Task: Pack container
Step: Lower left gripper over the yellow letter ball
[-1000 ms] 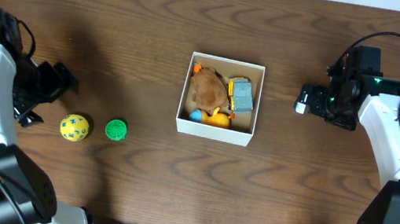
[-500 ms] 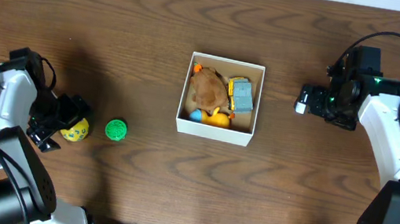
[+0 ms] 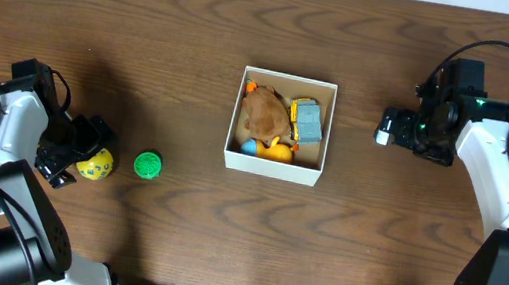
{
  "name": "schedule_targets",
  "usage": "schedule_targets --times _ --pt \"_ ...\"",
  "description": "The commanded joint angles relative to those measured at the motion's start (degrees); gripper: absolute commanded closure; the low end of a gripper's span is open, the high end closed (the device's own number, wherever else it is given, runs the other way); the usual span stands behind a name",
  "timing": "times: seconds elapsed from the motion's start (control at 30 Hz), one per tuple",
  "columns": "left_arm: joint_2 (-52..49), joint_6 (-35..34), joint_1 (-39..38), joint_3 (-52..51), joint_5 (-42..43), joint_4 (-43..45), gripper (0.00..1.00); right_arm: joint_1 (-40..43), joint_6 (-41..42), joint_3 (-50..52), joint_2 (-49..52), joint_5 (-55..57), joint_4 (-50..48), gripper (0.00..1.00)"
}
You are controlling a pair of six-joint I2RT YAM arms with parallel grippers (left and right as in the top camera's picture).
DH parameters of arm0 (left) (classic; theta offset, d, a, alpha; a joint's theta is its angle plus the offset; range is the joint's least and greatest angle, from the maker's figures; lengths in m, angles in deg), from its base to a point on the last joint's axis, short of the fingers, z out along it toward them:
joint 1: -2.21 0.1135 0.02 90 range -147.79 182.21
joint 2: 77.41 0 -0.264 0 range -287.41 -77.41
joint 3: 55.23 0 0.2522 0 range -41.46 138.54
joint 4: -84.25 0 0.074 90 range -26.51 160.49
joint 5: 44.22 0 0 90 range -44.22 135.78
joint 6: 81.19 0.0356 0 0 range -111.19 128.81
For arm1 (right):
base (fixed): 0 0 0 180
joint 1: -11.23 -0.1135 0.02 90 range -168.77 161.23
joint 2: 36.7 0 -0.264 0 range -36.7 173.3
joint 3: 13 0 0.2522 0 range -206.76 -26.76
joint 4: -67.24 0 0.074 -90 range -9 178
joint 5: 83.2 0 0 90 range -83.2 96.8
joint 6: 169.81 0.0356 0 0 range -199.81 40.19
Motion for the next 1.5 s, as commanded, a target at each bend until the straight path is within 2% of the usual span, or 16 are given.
schedule_targets --times 0.0,0.67,0.93,1.17,1.33,1.47 --pt "-0.02 0.26 0.28 -1.53 -0.72 0.26 0.02 0.17 -0.87 -0.04 0.39 0.33 0.09 0.01" --pt "-0.02 -0.15 0.28 -3.69 -0.70 0.59 0.01 0.28 -0.90 -0.04 0.37 0.33 0.17 0.01" --pt "-0.02 -0.13 0.28 -3.72 -0.70 0.55 0.35 0.28 -0.90 -0.04 0.37 0.33 0.20 0.01" --pt "-0.02 -0.15 0.28 -3.72 -0.68 0.55 0.48 0.28 -0.90 -0.04 0.37 0.33 0.22 0.01" --pt "0.00 -0.13 0.28 -3.72 -0.70 0.57 0.63 0.28 -0.90 -0.04 0.37 0.33 0.22 0.01" --pt "0.00 -0.13 0.28 -3.65 -0.70 0.57 0.69 0.28 -0.87 -0.04 0.37 0.33 0.20 0.01"
